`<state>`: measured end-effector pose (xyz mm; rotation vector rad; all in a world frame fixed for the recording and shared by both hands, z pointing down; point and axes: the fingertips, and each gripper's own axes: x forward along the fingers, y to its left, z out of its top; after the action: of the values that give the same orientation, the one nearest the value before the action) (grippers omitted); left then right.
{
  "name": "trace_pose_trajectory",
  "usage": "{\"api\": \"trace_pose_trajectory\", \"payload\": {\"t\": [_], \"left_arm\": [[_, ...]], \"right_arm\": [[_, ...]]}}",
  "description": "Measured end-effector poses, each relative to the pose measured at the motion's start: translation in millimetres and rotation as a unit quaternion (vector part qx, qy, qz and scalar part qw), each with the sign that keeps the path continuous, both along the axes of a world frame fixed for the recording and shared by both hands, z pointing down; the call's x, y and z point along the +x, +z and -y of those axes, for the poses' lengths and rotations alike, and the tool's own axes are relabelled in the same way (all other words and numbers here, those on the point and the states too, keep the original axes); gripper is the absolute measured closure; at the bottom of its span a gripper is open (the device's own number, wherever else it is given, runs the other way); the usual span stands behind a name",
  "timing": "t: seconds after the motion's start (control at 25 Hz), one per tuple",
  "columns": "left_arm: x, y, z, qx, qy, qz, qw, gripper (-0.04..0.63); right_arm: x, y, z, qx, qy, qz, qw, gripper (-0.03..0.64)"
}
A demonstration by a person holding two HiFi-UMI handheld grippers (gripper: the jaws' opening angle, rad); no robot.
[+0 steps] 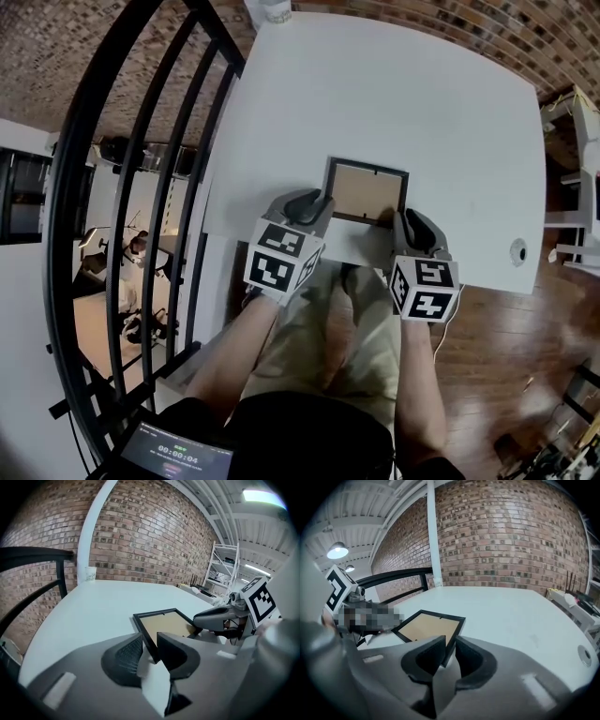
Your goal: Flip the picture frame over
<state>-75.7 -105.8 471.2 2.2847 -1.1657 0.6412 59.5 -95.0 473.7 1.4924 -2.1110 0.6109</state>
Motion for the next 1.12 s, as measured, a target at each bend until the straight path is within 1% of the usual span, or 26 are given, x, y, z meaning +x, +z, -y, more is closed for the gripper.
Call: {"api": "trace_pose_trajectory", "payload": {"t": [0.24,0.36,0.48,0.6,0.8,0.96,1.12], "left_arm": [[4,9,-1,-0.045,0.022,0.021,0.9985,0.482],[5,10,0,-0.064,0.027,0.016,0.9975,0.49],[4,9,1,-0.07,0.027,0.006,0.9972,0.493],[5,8,2,-0.07,0.022,-0.006,0.9973,0.494],[5,-1,0,-0.063,0.006,-0.043,0.997,0.491],[6,-17,0,-0.047,-0.004,-0.065,0.9967,0.491],[11,-39,0,-0.022,-0.012,-0.087,0.9959,0.492]], "right_arm": [[-2,1,-1,-0.009,0.003,-0.006,1.0,0.568],[-3,1,-1,-0.008,-0.001,-0.003,1.0,0.571],[-3,2,-1,-0.01,-0.004,-0.004,1.0,0.572],[-4,3,-1,-0.012,-0.008,-0.007,1.0,0.574],[-5,4,-1,-0.014,-0.008,-0.006,1.0,0.574],[-3,3,-2,-0.016,-0.009,0.0,1.0,0.574],[0,2,-1,-0.02,-0.009,0.01,1.0,0.575]]}}
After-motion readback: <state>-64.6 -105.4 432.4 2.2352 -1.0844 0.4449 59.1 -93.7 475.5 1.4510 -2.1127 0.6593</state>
